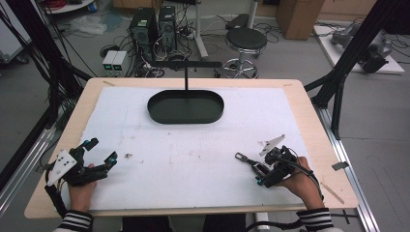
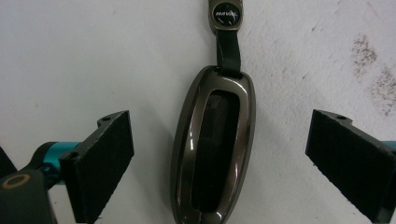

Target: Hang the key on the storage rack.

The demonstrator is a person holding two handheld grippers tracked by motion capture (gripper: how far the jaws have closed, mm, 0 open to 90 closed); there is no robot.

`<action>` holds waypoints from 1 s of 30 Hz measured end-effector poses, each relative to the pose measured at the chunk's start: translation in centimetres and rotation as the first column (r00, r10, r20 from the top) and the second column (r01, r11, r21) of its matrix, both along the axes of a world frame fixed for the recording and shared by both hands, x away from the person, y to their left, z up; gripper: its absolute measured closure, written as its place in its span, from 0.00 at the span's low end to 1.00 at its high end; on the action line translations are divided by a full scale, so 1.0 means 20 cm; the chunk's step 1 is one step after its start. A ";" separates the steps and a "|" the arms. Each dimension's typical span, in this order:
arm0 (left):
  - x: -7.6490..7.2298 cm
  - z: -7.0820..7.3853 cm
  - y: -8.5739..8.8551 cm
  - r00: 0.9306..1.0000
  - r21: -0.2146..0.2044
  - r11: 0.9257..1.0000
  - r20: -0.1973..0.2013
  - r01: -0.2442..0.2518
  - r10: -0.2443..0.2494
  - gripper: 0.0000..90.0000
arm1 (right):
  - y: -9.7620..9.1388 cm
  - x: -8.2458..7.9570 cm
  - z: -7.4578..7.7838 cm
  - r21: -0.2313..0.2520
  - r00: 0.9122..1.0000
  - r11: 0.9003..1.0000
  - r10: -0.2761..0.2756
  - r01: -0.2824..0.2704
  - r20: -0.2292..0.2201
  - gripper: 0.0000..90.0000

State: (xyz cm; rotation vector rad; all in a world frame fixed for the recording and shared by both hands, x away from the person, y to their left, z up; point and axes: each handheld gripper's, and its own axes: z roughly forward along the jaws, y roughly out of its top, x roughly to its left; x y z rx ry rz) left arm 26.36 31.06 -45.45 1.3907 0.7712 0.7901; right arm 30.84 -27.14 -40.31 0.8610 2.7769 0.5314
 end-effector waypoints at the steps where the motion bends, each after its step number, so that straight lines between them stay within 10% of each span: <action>1: 0.00 0.00 0.00 1.000 0.000 1.000 0.000 0.000 0.000 0.14 | 0.00 0.00 0.00 -0.003 1.000 1.000 -0.002 0.002 -0.009 0.07; 30: 0.00 0.00 0.00 1.000 0.001 1.000 0.002 0.000 0.000 0.14 | 0.03 0.05 -0.01 -0.071 0.987 0.997 -0.049 0.039 -0.155 0.36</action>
